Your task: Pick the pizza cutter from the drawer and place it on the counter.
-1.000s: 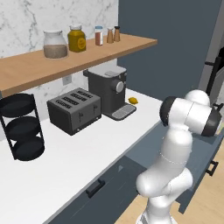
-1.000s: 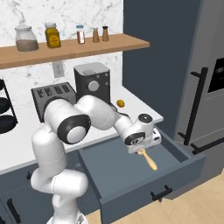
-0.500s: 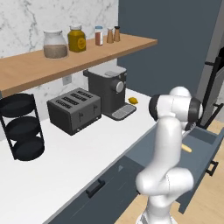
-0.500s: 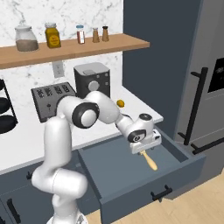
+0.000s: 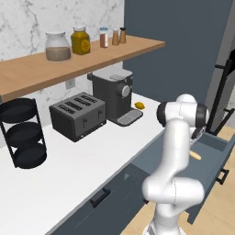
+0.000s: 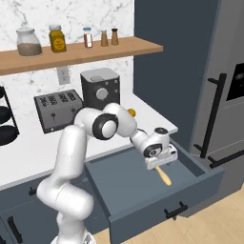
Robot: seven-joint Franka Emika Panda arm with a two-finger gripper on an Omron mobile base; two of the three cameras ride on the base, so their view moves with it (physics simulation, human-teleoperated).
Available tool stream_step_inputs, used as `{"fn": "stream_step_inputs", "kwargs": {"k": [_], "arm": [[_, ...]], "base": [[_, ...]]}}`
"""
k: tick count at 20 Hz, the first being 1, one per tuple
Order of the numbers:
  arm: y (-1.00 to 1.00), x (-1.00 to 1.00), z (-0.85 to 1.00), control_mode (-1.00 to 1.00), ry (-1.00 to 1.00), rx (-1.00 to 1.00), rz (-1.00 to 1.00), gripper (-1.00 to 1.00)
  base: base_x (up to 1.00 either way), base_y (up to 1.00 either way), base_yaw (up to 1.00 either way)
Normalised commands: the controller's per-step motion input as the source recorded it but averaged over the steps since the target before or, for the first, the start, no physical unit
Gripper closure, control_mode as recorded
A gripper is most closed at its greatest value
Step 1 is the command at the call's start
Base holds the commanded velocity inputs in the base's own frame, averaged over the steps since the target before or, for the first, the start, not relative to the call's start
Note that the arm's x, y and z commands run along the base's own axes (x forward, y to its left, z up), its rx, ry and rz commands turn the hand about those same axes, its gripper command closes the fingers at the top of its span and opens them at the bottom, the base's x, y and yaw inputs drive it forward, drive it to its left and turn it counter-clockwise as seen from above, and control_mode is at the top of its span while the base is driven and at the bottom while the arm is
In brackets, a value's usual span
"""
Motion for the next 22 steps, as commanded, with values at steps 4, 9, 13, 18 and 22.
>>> {"fn": "stream_step_inputs", "kwargs": {"k": [4, 9, 13, 18, 22], "arm": [[-0.15, 0.15, -0.38, -1.00, 0.04, 0.00, 0.00, -1.00], [0.00, 0.00, -0.54, -1.00, 0.09, 0.00, 0.00, -1.00], [0.00, 0.00, -0.65, -1.00, 0.12, 0.00, 0.00, -1.00], [0.15, -0.14, -0.55, -1.00, 0.05, -0.02, 0.01, 1.00], [0.00, -0.84, 0.05, -1.00, -0.07, 0.03, 0.02, 1.00]], "base": [[0.00, 0.00, 0.00], [0.00, 0.00, 0.00], [0.00, 0.00, 0.00], [0.00, 0.00, 0.00], [0.00, 0.00, 0.00]]}}
